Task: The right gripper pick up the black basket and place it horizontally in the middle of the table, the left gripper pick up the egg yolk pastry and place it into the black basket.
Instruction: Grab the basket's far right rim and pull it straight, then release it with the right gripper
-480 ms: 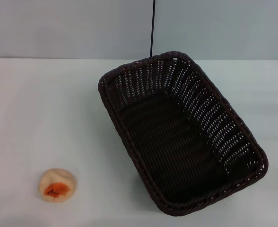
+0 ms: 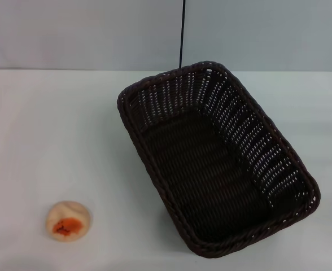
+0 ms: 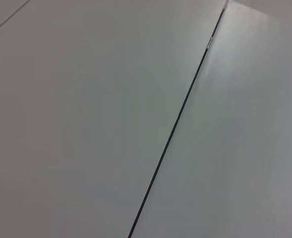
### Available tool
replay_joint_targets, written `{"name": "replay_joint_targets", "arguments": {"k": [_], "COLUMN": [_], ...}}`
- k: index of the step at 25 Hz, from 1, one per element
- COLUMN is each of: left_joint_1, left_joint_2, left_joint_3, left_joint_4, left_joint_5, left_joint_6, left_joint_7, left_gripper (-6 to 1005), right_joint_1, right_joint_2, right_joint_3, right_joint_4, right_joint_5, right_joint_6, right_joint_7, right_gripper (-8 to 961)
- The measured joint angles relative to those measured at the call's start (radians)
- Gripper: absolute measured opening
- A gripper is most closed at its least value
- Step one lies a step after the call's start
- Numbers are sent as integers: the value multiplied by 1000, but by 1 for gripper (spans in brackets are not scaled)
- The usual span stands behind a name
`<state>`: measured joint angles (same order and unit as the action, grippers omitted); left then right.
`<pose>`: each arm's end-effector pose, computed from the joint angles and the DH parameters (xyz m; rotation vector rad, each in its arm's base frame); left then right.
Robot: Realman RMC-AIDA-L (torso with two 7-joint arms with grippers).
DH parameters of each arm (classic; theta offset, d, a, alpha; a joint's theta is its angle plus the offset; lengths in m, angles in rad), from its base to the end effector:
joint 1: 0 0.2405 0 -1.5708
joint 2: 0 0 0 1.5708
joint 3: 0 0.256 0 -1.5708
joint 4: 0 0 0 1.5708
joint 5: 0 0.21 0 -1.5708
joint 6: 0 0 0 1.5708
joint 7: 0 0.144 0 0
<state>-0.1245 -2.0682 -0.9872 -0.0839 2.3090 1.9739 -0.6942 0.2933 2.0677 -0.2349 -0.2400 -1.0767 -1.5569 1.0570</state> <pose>-0.3451 0.1831 0.0715 -1.1651 -0.4231 -1.3738 0.3699 0.2689 0.1019 -1.2322 0.7317 1.3441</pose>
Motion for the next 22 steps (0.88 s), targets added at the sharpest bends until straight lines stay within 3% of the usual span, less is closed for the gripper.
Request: {"name": "replay_joint_targets", "arguments": {"k": [7, 12, 18, 22], "left_joint_1": [0, 0, 0, -1], "left_joint_2": [0, 0, 0, 0], "left_joint_3": [-2, 0, 1, 1], "left_joint_4": [-7, -7, -7, -7], "left_joint_5": [-2, -3, -1, 2], "left_joint_6": [-5, -1, -1, -6], "left_joint_7": [-2, -2, -2, -2], "left_gripper": [653, 707, 728, 728], "right_joint_1": [-1, 9, 59, 123], "right_joint_2": [-1, -2, -27, -59], "right_joint_3": [0, -1, -69, -128], "right_joint_4": [-26, -145, -469, -672], "right_joint_5": [-45, -192, -557, -802], "right_joint_6": [-10, -10, -33, -126], "right_joint_7": [7, 145, 526, 776], "right_gripper": [382, 500, 650, 649]}}
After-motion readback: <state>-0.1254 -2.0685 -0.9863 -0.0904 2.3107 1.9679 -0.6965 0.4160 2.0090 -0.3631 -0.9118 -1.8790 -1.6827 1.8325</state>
